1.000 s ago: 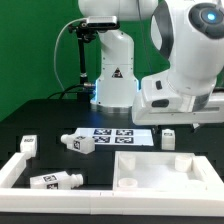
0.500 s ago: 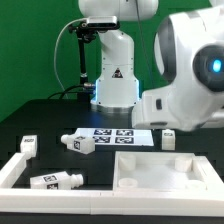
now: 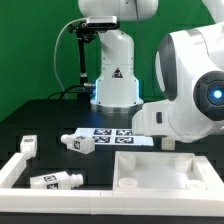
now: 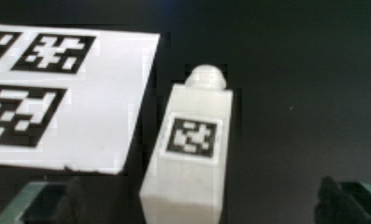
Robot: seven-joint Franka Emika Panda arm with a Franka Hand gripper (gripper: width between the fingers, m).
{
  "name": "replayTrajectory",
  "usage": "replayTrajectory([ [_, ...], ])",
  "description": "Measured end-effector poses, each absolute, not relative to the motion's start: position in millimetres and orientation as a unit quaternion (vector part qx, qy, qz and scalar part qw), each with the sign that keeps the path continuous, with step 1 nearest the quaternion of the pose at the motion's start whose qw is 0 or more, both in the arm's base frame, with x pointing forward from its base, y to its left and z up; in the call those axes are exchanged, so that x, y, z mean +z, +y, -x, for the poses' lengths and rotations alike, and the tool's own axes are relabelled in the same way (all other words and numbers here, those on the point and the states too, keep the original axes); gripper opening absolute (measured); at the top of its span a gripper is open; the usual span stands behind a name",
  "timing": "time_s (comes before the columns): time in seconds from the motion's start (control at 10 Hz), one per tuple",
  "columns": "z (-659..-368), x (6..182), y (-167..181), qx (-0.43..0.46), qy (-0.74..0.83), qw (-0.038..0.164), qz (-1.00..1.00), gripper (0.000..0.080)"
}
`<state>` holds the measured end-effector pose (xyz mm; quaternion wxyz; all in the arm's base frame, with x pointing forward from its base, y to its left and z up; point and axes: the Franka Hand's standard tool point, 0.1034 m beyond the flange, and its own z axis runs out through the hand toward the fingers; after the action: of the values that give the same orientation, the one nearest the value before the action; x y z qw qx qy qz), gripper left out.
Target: Assemble one leg
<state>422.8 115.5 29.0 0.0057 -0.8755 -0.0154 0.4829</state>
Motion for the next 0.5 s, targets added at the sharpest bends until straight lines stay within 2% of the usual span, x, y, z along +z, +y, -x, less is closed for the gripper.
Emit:
replayTrajectory([
  [0.2,-406.4,17.3,115.2,0.472,-0.016,0.002,0.882,0.0649],
  [0.5,-393.6,9.1,115.8,0.484,-0.018,0.000,0.875,0.0649],
])
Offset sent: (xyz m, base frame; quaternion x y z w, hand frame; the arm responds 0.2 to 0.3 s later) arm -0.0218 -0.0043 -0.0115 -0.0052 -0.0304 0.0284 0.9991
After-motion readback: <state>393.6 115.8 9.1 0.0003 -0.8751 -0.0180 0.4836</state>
